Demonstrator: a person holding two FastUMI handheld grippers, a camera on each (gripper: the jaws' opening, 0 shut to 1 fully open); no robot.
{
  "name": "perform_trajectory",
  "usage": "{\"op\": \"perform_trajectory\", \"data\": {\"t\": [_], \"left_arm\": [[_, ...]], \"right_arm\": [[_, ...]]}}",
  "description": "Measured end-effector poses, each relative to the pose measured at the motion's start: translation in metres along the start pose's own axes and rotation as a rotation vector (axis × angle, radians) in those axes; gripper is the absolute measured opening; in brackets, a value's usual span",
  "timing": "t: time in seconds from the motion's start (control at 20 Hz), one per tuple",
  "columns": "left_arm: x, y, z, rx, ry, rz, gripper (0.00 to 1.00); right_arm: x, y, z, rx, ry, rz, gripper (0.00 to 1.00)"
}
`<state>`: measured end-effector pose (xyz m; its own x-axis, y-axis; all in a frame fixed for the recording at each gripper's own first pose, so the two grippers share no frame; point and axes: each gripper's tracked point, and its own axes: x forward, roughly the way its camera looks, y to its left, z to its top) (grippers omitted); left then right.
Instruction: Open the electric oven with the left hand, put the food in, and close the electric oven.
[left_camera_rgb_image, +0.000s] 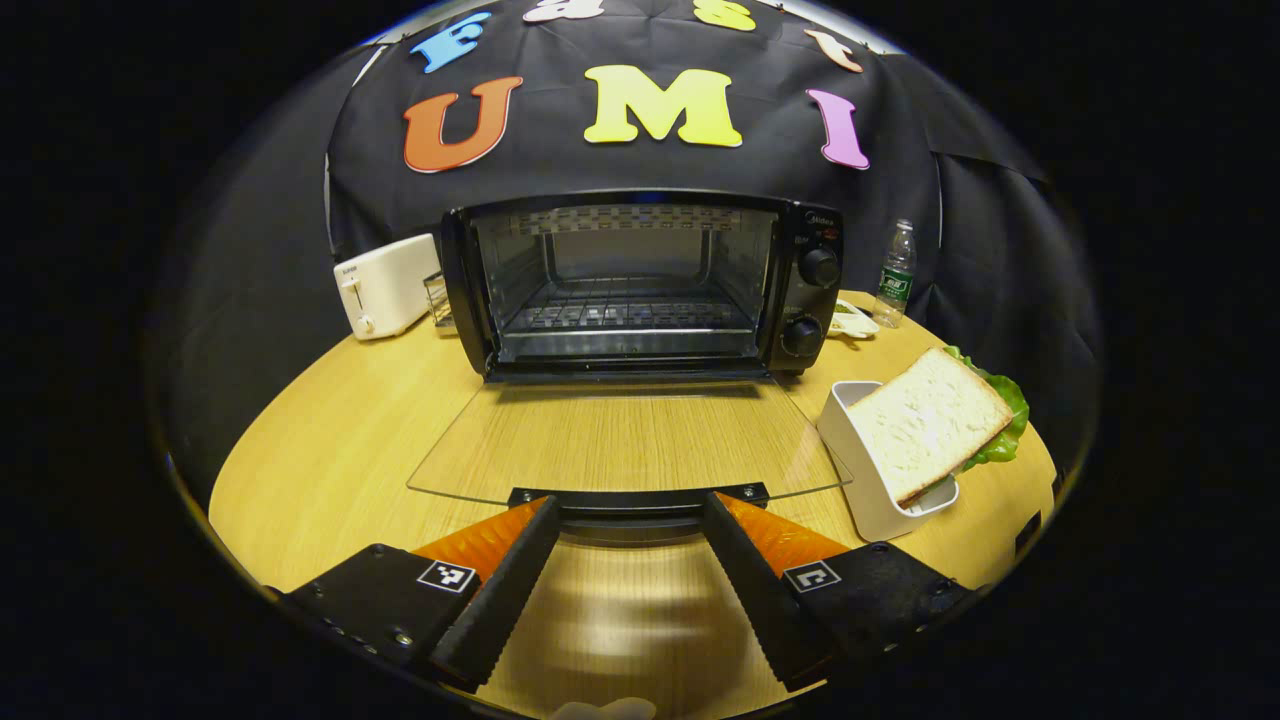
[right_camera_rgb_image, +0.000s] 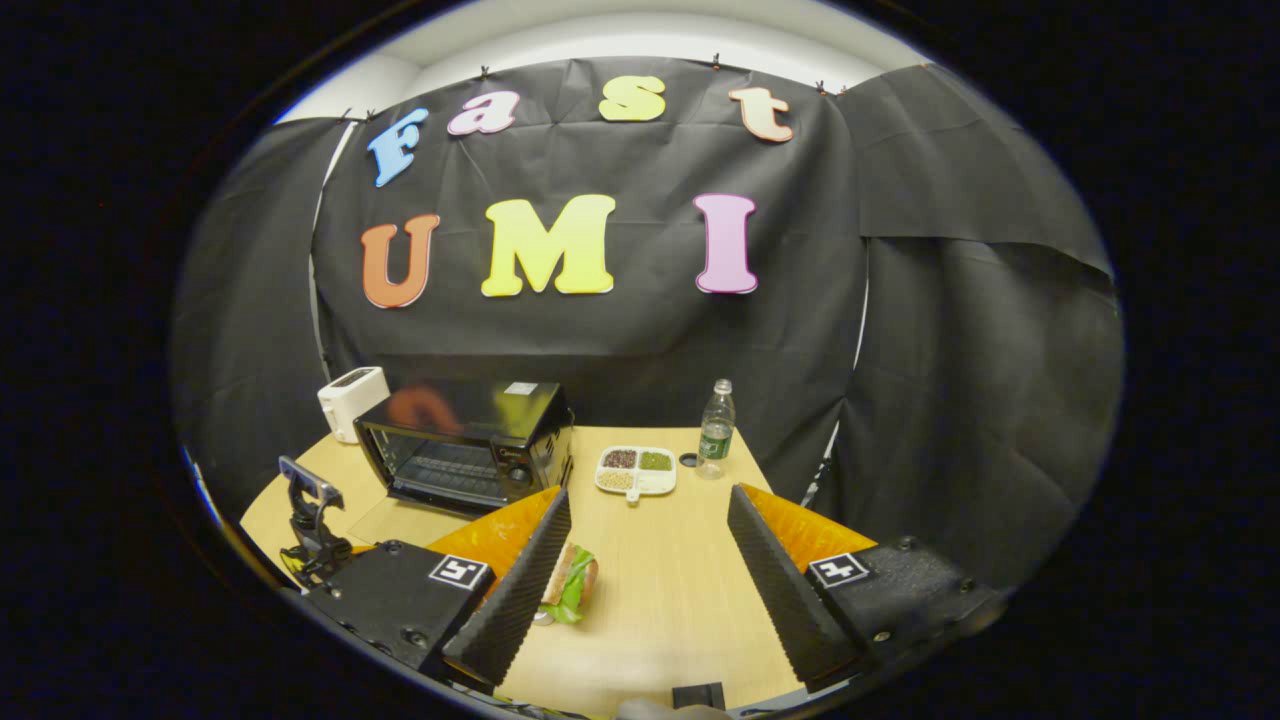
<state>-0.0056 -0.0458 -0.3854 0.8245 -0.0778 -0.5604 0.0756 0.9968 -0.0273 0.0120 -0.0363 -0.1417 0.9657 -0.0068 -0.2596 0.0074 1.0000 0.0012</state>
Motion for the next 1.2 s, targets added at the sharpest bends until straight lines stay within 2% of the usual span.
{"op": "perform_trajectory", "data": {"t": [0.05, 0.15, 0.2, 0.25, 0.5, 0.55, 0.8, 0.85, 1.0, 1.05, 1.2], "left_arm": [[-0.006, 0.002, 0.008, 0.011, -0.021, 0.000, 0.96], [-0.025, 0.007, 0.026, 0.031, -0.067, 0.003, 0.96], [-0.036, 0.010, 0.038, 0.033, -0.091, 0.008, 0.95], [-0.049, 0.014, 0.054, 0.036, -0.125, 0.010, 0.95], [-0.125, 0.030, 0.144, 0.026, -0.319, 0.044, 0.95], [-0.138, 0.035, 0.162, 0.022, -0.355, 0.054, 0.95], [-0.199, 0.042, 0.230, 0.011, -0.497, 0.077, 0.95], [-0.209, 0.039, 0.242, 0.016, -0.529, 0.071, 0.95], [-0.226, 0.029, 0.261, 0.025, -0.579, 0.039, 0.95], [-0.227, 0.027, 0.261, 0.025, -0.578, 0.033, 0.95], [-0.231, 0.027, 0.260, 0.032, -0.573, 0.030, 0.95]], "right_arm": [[0.002, 0.000, 0.000, 0.002, 0.001, 0.004, 0.96], [0.009, 0.001, -0.005, 0.014, 0.017, 0.018, 0.96], [0.013, 0.001, -0.012, 0.031, 0.034, 0.029, 1.00], [0.017, 0.001, -0.019, 0.058, 0.051, 0.039, 1.00], [0.040, 0.002, -0.087, 0.166, 0.187, 0.065, 1.00], [0.044, 0.003, -0.099, 0.176, 0.212, 0.066, 0.95], [0.057, 0.039, -0.148, 0.217, 0.330, 0.189, 0.94], [0.061, 0.046, -0.156, 0.224, 0.347, 0.205, 1.00], [0.087, 0.067, -0.177, 0.324, 0.429, 0.273, 1.00], [0.097, 0.072, -0.182, 0.361, 0.457, 0.290, 0.94], [0.121, 0.079, -0.187, 0.374, 0.501, 0.305, 0.92]]}}
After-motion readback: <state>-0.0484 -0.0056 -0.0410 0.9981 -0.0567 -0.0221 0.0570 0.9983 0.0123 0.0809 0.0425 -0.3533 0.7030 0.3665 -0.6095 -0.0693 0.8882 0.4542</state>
